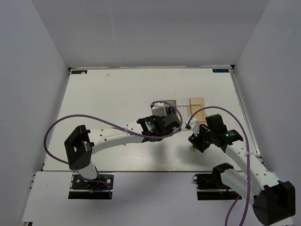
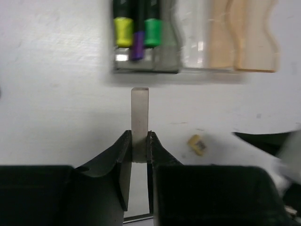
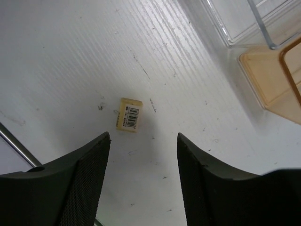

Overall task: Sort the stationery into containers
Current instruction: Pick up the stationery from the center of the board, then place the stationery in the storage box.

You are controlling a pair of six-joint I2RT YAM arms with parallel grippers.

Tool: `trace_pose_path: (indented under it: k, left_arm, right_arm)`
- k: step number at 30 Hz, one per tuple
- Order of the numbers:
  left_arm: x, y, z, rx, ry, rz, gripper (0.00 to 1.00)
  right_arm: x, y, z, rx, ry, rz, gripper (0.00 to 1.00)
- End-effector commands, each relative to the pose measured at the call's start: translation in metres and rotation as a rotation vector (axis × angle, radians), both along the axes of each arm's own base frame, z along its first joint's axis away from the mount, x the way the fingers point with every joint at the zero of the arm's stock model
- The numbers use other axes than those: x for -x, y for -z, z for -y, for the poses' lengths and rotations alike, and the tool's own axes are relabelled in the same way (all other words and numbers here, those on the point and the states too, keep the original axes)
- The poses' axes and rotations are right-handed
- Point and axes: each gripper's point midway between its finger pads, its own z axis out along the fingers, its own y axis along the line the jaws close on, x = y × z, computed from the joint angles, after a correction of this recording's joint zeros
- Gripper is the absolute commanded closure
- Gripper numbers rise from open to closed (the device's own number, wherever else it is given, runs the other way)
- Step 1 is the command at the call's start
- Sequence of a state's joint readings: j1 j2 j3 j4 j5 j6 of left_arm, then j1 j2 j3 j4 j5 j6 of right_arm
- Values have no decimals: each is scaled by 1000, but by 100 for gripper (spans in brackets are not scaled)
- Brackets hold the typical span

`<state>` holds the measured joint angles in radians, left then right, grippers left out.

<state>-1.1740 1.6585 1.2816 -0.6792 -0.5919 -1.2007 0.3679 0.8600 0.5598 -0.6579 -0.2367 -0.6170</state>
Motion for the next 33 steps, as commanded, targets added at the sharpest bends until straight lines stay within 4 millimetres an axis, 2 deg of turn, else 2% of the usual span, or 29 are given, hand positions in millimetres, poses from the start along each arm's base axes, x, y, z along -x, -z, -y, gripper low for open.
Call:
trace_pose_path:
  k: [1,4,6,7,9,10,14,20,26,27,29,30,31,32,33]
  left_arm:
    - [-14,-30,18,-54,124,83,100]
    - [-31,-49,34,-2,158,101,100]
    - [-42,-52,39,13,167,103,100]
    - [-47,-66,45,40,170,117,100]
    - [-55,-68,45,19,174,128,100]
    - [-60,-78,46,31,167,145,100]
    - [-69,-91,37,21,156,182,100]
    - [-74,-91,32,14,154,184,100]
    - [-81,-92,52,26,215,190,100]
    - [-85,-99,58,42,217,200,100]
    - [-96,-91,59,35,214,184,100]
    - [-100,-98,64,56,217,196,100]
    - [-101,-96,68,74,233,182,100]
    - [-110,-86,67,66,223,167,100]
    - [-115,-89,71,88,223,170,100]
  right_arm:
    - [11,2,-7,-42,-16,-71,38]
    - [15,10,-9,-48,-37,-102,38]
    - [21,16,-10,-53,-48,-139,38]
    - [21,18,-12,-63,-55,-143,38]
    - [21,23,-13,-54,-52,-157,38]
    - [21,25,-12,-51,-51,-163,38]
    - [21,43,-8,-20,-43,-177,38]
    - [22,58,-6,-1,-47,-201,43]
    - [21,60,-3,8,-44,-184,41]
    - [19,59,-2,7,-36,-176,41]
    - [17,58,1,19,-17,-156,39]
    - [17,58,3,28,-14,-147,39]
    - [16,58,6,37,-3,-138,38]
    - [17,59,7,38,8,-139,38]
    - [16,58,8,39,12,-133,38]
